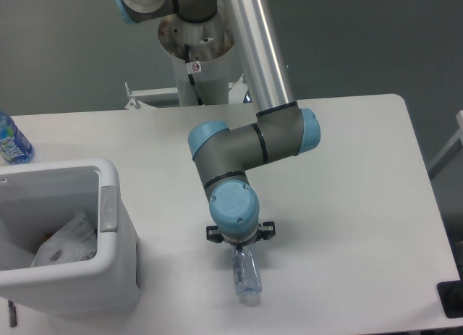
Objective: Place the trash in the trash can
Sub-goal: 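Lower the gripper around the bottle's middle and close on it, then lift the bottle and carry it over the white bin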
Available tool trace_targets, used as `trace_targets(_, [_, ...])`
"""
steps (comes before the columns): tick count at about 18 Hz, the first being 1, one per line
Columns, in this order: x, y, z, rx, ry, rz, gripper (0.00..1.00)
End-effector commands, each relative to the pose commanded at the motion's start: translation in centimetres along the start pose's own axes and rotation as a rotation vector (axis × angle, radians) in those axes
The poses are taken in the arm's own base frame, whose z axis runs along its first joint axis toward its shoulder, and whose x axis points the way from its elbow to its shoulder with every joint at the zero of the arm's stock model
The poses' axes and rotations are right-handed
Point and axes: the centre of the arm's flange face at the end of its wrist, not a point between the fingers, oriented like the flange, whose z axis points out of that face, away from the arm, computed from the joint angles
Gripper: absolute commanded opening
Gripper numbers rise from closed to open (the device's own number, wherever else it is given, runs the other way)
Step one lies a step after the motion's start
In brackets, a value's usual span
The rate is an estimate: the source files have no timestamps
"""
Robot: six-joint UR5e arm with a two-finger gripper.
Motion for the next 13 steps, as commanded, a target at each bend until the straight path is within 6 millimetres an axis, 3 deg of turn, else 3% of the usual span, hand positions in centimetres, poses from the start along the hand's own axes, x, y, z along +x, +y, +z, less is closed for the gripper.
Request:
trace_targets(5, [-0.8,0.0,-1.9,0.04,-0.001,0.007,0.55])
trace_targets(7, [-2.6,-0.5,-4.7,0.116,0.024,-0.018,0.55])
trace_targets(13, [-5.3,-1.1,-14.2,0.472,0.105,-0.064,0.55])
